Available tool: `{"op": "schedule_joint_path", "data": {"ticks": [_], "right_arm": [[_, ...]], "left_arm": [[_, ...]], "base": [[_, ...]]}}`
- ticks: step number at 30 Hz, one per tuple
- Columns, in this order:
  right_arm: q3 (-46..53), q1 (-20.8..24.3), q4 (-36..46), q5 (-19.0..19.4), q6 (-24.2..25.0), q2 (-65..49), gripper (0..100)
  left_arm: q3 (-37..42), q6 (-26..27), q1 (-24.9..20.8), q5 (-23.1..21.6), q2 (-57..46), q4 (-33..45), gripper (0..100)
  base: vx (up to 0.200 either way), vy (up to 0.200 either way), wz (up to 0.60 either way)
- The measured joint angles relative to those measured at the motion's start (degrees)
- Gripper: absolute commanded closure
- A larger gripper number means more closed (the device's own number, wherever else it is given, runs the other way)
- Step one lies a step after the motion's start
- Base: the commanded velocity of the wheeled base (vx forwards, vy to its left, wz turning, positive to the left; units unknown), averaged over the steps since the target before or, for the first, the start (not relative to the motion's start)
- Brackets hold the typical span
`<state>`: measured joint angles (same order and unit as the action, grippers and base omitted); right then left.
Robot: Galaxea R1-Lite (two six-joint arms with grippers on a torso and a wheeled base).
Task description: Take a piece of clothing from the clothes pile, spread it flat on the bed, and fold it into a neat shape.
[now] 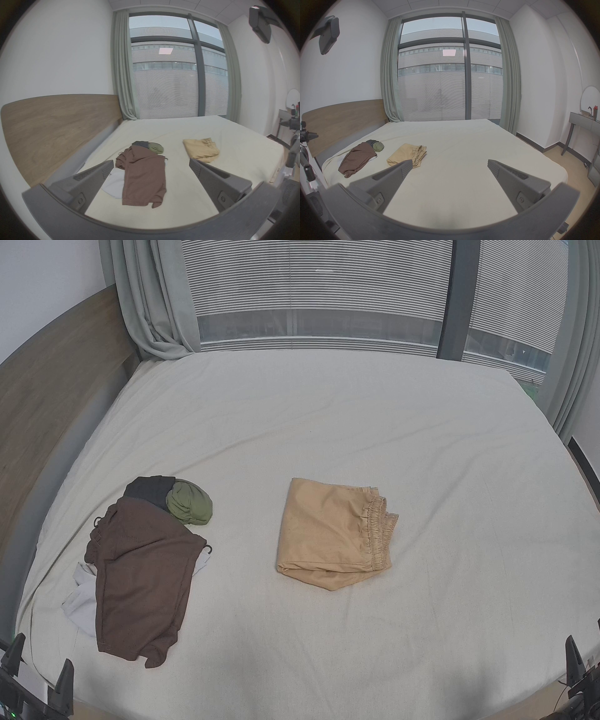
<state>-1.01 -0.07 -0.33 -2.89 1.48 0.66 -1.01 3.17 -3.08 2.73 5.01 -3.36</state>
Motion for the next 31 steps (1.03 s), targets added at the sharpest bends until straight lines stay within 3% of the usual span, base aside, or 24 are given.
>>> {"op": "schedule_joint_path", "data": {"ticks": [11,14,18,31], "right_arm": [[0.0,-0.02,0.22,1.26,-0.93,0.02,0],[0.0,-0.04,0.22,1.39,-1.01,0.02,0],[0.0,-0.02,0.26,1.61,-1.23,0.05,0],[0.0,-0.09,0.28,1.83,-1.27,0.09,0]], "left_arm": [[0.0,-3.19,2.73,5.23,-3.44,2.47,0],[0.0,-5.27,2.84,2.44,-3.8,2.82,0],[0.0,-4.12,2.99,-1.51,-4.0,3.1,0],[0.0,-3.5,3.13,-2.07,-4.08,3.29,0]], "base": [[0.0,0.0,0.0],[0.0,0.0,0.0],[0.0,0.0,0.0],[0.0,0.0,0.0]]}}
